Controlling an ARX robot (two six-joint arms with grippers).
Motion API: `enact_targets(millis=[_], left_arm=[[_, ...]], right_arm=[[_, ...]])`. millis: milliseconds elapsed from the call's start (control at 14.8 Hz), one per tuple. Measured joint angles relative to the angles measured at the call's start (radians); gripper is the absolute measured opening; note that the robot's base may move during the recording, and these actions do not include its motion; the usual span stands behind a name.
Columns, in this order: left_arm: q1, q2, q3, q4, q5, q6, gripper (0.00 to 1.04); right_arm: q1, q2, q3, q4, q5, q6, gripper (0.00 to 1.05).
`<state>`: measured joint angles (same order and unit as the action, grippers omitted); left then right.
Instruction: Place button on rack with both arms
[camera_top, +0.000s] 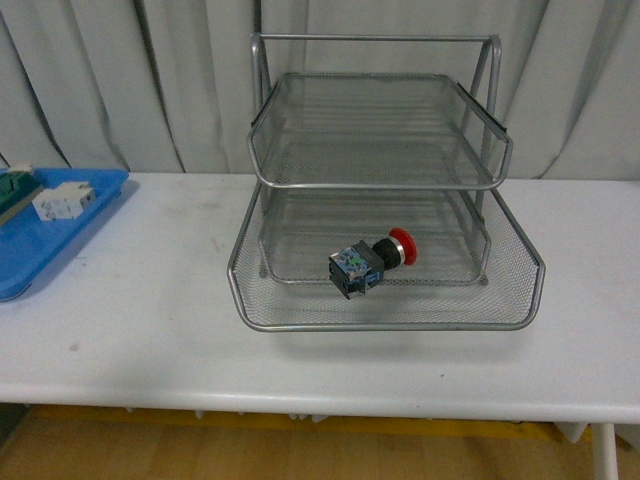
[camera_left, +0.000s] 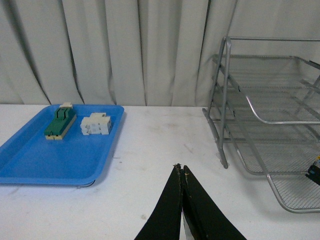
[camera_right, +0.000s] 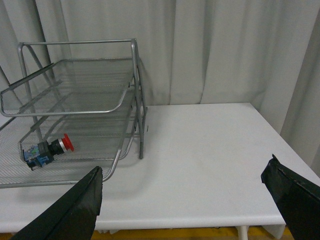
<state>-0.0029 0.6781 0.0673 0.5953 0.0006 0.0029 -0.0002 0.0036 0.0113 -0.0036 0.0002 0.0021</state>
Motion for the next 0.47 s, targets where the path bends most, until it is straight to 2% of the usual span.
enact_targets(millis=[135, 202, 472], left_arm=[[0.000, -0.080, -0.018, -0.055, -0.001, 0.000, 0.02], [0.000, -0.084, -0.047, 0.004, 0.000, 0.000, 0.02], [0.000, -0.233, -0.058, -0.147, -0.001, 0.000, 0.02]], right_arm=[[0.000, 0.000, 0.000, 0.000, 0.000, 0.000, 0.98], [0.000, 0.000, 0.000, 0.000, 0.000, 0.000, 0.98], [0.000, 0.000, 0.000, 0.000, 0.000, 0.000, 0.98]])
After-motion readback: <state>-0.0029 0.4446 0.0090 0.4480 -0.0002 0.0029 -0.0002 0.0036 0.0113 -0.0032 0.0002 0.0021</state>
